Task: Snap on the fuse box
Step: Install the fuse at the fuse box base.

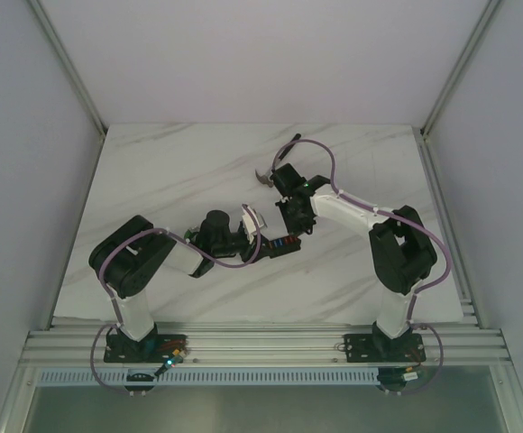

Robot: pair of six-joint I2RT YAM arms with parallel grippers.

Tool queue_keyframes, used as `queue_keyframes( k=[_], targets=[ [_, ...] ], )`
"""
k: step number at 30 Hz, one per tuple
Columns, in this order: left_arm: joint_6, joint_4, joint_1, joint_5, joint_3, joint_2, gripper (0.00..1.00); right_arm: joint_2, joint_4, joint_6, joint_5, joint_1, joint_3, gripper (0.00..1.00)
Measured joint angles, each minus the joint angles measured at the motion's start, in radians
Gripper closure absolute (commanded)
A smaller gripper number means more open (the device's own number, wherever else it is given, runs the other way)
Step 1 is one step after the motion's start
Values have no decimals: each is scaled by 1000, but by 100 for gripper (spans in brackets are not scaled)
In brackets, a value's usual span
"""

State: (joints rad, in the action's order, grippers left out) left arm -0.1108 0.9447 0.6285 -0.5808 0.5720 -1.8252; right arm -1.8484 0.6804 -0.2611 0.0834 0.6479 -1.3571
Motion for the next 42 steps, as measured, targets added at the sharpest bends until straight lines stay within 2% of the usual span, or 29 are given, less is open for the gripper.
queue_keyframes(
  k=[7,14,34,42],
  targets=[
    [4,0,-1,-4,2,-1,57,2,6,-2,31,0,0,79],
    [5,0,-4,-10,3,-3,57,2,9,3,48,7,-2,73],
    [5,-3,-6,-18,11,-9,58,2,16,3,49,28,-2,69],
    [5,-3,-6,-18,11,-9,58,2,20,2,58,33,-2,75]
  ],
)
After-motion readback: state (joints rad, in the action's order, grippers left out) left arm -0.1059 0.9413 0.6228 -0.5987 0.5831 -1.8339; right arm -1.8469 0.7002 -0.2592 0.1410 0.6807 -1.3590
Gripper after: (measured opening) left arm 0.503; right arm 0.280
